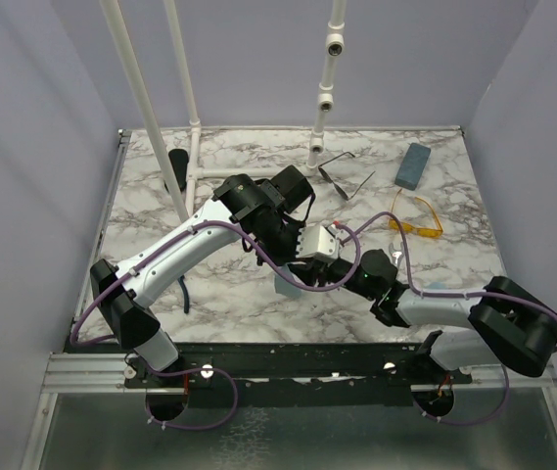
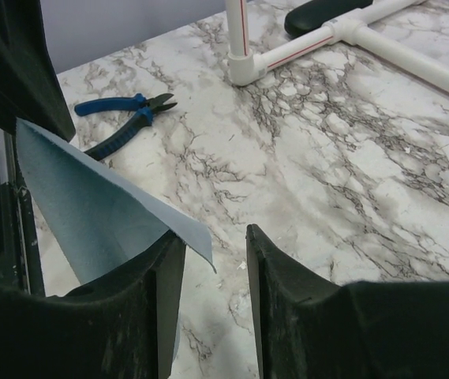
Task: Organize the sunglasses
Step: Fold the glasses cleaning cloth at the center of the board.
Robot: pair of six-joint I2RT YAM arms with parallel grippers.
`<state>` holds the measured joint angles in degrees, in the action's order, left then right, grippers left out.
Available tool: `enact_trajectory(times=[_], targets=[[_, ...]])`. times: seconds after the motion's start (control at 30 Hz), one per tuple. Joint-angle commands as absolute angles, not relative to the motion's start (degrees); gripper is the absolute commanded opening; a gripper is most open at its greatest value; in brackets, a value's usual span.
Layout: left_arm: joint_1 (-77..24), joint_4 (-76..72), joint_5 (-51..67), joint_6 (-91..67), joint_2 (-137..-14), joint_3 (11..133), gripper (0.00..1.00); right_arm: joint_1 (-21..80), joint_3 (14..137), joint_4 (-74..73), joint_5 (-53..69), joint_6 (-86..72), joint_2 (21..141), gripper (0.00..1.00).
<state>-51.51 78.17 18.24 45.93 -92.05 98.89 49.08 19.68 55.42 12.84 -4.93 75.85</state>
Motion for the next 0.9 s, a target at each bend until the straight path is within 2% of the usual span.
enact_trajectory(times=[0.0,0.07,0.13,0.3,0.33,0.47,0.63,0.87], targets=[[-51.9,79.4,19.9,46.9,-91.7,100.5,0.0,49.4,20.1,58.7,15.3,-5.1,77.9,0.4],[-51.9,79.5,19.7,47.1,-91.5,100.3,0.0,49.5,20.2,58.8,15.6,-5.2,78.3,0.39],[-51.9,79.5,19.4,47.2,-91.5,100.2,0.0,49.4,20.3,58.8,16.1,-5.3,78.5,0.35],[-51.9,79.5,19.1,46.9,-91.3,99.6,0.0,49.4,19.6,58.6,14.8,-5.4,76.7,0.04],[-51.9,79.3,18.8,46.8,-91.3,99.4,0.0,49.5,19.5,58.1,14.2,-5.3,76.1,0.01],[-51.9,76.4,13.7,44.2,-91.2,96.9,0.0,49.5,20.3,52.0,12.1,-4.6,73.3,0.01],[-51.7,71.2,3.3,41.6,-90.9,92.6,0.0,49.5,24.7,37.4,9.1,-4.4,71.2,0.01],[-51.4,66.0,0.4,41.7,-89.1,86.8,0.0,49.4,31.8,23.8,9.4,-6.0,72.1,0.01]])
